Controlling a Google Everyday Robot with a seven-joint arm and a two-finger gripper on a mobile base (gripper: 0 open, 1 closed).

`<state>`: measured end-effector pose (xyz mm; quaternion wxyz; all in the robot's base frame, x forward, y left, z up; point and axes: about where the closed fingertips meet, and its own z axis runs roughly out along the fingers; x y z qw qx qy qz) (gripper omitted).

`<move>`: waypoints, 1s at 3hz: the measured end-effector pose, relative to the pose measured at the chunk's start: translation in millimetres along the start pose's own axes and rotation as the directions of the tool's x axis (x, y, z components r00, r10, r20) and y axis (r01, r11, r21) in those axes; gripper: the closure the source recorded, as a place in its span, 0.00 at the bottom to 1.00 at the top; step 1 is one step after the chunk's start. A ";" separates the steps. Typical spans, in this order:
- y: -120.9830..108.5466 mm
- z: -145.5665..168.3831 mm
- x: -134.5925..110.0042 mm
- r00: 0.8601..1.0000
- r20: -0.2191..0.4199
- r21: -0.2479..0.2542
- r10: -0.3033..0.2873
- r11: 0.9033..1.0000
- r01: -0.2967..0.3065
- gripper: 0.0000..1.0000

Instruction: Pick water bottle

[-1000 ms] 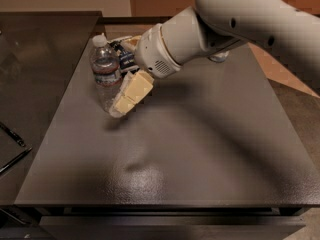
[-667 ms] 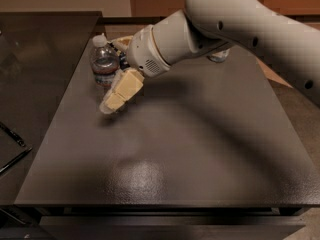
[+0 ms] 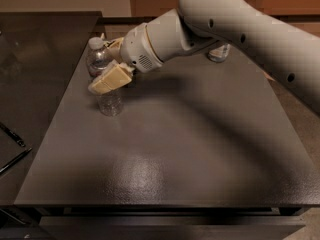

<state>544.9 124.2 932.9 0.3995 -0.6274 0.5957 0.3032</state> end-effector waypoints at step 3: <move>-2.0 -46.2 -47.5 0.997 0.061 -0.026 -0.050 0.998 0.052 1.00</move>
Offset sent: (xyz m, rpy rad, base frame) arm 0.0034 -0.0159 0.0587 0.0519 -0.0328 0.0425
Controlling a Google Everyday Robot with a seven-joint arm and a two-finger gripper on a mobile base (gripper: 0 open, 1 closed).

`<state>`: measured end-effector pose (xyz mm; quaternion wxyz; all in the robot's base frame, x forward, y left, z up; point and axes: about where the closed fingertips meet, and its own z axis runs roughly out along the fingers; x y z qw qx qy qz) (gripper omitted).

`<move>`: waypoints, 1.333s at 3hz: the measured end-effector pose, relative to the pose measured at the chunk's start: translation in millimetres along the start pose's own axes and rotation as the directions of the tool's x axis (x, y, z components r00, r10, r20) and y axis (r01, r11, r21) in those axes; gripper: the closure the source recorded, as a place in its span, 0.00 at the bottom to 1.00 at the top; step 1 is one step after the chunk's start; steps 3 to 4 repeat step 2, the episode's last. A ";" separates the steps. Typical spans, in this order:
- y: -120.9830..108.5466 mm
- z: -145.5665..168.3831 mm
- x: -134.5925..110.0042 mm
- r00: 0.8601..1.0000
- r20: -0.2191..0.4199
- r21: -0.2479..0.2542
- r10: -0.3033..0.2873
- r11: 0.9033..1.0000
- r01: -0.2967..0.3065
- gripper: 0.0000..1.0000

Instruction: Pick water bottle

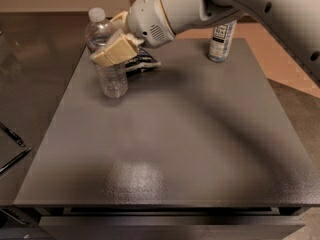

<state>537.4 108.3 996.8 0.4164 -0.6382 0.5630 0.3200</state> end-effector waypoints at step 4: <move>9.0 -57.6 -45.8 0.998 0.009 -0.036 -0.057 0.998 0.057 1.00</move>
Offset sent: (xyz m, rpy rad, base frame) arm -0.0233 -0.0526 0.0920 -0.0030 -0.0401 0.0704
